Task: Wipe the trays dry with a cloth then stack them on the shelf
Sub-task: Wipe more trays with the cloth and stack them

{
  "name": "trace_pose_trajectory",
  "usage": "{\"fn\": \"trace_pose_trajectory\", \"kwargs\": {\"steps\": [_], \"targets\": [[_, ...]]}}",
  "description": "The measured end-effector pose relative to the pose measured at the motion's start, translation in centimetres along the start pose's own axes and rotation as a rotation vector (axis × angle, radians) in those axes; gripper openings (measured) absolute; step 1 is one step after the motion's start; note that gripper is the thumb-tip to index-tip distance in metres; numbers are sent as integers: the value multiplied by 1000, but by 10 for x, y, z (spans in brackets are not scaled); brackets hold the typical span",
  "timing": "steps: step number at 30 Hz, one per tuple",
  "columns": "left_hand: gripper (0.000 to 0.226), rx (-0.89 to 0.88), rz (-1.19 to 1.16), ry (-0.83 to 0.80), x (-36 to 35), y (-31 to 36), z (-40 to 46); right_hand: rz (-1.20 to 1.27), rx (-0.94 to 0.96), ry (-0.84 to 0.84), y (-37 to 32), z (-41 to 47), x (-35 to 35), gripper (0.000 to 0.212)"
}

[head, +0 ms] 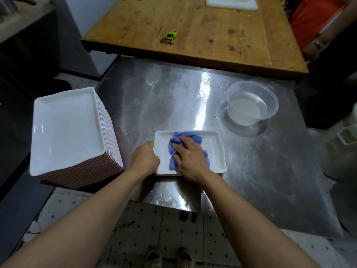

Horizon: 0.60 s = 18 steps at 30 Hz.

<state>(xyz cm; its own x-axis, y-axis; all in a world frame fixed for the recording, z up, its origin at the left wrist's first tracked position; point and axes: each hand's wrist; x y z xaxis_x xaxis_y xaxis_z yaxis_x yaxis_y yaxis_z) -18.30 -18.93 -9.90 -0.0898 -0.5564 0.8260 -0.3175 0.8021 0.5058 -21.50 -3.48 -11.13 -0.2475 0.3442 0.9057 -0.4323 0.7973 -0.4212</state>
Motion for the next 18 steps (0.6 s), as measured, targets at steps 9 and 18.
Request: {"fn": "trace_pose_trajectory", "kwargs": {"steps": [9, 18], "targets": [[44, 45, 20, -3, -1, 5, -2, -62, -184, 96, 45, -39, 35, 18], [52, 82, 46, -12, 0, 14, -5, -197, -242, -48, 38, -78, 47, 25]]}}
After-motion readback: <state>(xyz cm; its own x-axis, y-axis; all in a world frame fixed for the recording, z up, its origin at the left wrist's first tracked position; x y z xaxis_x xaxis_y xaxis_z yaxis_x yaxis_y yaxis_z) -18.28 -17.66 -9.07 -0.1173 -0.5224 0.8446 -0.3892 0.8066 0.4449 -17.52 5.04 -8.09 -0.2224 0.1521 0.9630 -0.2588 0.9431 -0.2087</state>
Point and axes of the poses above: each hand's wrist, its own z-axis towards the middle knuckle, its own x-axis out of the back of the hand, y = z × x, and after that the axes turned 5 degrees about -x, right-handed
